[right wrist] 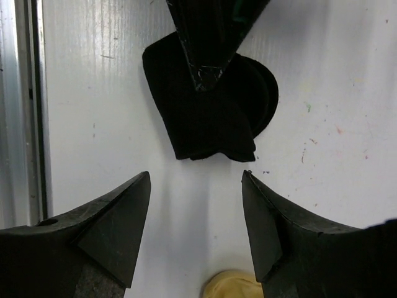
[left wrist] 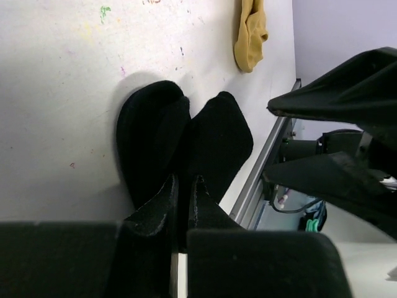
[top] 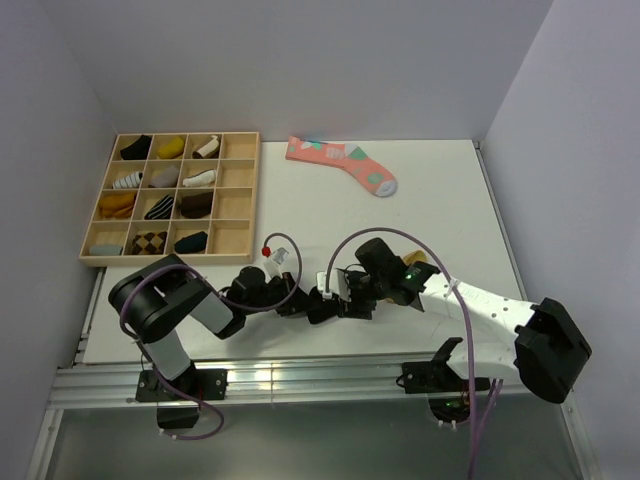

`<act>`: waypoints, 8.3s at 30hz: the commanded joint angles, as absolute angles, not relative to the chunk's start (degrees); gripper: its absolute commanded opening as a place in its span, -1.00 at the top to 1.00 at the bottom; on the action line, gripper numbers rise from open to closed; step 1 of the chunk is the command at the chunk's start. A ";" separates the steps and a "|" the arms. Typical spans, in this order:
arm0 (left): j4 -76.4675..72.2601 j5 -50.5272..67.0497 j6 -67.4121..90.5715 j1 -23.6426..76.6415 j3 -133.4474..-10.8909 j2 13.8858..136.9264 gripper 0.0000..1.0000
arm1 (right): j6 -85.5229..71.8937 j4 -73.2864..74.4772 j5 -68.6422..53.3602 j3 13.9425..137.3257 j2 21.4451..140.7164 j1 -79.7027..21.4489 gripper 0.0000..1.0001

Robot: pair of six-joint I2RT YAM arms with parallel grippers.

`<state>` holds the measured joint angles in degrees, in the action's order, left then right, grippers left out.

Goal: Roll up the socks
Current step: Roll the sock at the center of the board, then pick up the sock at the center of the board, then place the sock in the storage box.

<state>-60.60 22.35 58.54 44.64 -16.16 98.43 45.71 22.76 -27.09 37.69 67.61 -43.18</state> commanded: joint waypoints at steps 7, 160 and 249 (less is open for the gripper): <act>-50.71 27.24 58.36 42.89 -16.70 102.39 0.99 | 47.37 11.09 -16.70 35.60 69.08 -52.38 -0.39; -38.58 -30.07 115.68 64.52 -21.09 99.76 0.99 | 24.61 48.25 -45.27 66.80 100.02 -27.34 -0.21; 9.40 -5.01 67.85 4.75 -127.61 148.80 0.67 | 32.26 46.84 -31.64 74.44 96.24 -14.85 -0.25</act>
